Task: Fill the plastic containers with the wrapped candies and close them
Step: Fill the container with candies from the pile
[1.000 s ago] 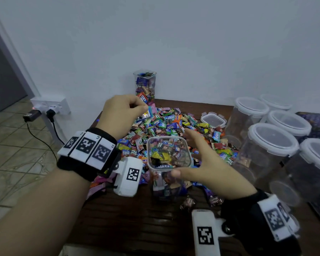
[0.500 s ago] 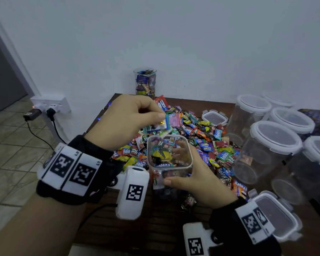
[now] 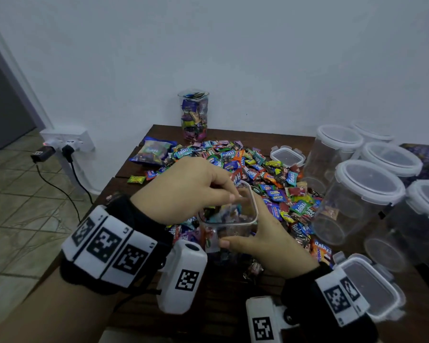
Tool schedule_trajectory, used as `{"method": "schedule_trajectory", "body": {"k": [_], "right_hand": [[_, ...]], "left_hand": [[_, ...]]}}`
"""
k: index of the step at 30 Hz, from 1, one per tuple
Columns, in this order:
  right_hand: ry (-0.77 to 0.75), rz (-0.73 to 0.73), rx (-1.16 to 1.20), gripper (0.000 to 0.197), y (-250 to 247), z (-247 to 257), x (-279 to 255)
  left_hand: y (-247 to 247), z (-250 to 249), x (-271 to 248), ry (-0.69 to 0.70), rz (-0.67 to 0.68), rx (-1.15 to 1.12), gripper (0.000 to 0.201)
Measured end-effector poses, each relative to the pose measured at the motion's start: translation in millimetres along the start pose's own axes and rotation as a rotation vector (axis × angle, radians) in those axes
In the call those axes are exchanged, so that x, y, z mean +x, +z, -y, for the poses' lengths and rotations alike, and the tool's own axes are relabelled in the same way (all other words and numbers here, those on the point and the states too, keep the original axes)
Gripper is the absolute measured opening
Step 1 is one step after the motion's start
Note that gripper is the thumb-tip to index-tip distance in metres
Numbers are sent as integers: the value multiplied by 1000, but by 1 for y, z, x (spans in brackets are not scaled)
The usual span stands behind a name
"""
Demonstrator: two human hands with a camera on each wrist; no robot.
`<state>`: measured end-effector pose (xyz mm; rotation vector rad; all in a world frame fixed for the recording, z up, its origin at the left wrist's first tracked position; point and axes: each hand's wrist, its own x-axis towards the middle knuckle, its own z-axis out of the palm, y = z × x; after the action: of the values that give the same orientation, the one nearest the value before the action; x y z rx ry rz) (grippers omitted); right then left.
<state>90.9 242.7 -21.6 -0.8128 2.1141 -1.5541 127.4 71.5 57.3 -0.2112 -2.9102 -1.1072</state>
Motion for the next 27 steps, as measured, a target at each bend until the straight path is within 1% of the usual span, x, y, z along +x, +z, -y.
{"method": "schedule_trajectory", "body": {"k": [2,5,8,10,12,14,15,16,17,19,20,21,22,23,25,27], "right_hand": [[5,8,-13,79,0,0,1],[2,2,-58,91,0,-2,1],[30,15,-75,91,-2,-6,3],[51,48,-108,87,-7,-11,4],[78,135,-150,84,-18,-17,3],[134,209,-198,82,-28,-20,3],[163,203,-225,83,-33,-20,3],[193,155,-243,86,-38,-21,5],[222,63,-252,86,-42,-21,8],[237,-206,-228,82,-46,-26,18],[240,-342,-190,81,-47,-29,22],[260,-439,-150,79,-46,-31,25],[294,-500,-127,77,-45,-33,28],[340,-524,-123,77,-44,-36,30],[431,-537,-117,81,-44,-43,34],[483,-549,-104,83,-46,-47,37]], "left_hand": [[0,1,-1,14,17,-4,14],[-1,1,-2,31,7,-36,18],[-5,5,-6,16,-90,-125,20],[-11,14,-11,-41,-151,-171,14],[-19,25,-15,-121,-185,-174,15],[-25,42,-17,-224,-184,-154,12],[-27,53,-17,-282,-165,-126,12],[-29,66,-18,-353,-143,-87,15],[-30,78,-19,-433,-114,-46,22],[-29,100,-20,-584,-70,-7,39],[-28,109,-21,-637,-55,7,48],[-26,116,-21,-683,-35,46,54],[-24,122,-21,-722,-16,104,58],[-22,128,-21,-759,-1,158,62],[-20,135,-20,-823,12,214,68],[-16,139,-17,-860,33,236,70]]}}
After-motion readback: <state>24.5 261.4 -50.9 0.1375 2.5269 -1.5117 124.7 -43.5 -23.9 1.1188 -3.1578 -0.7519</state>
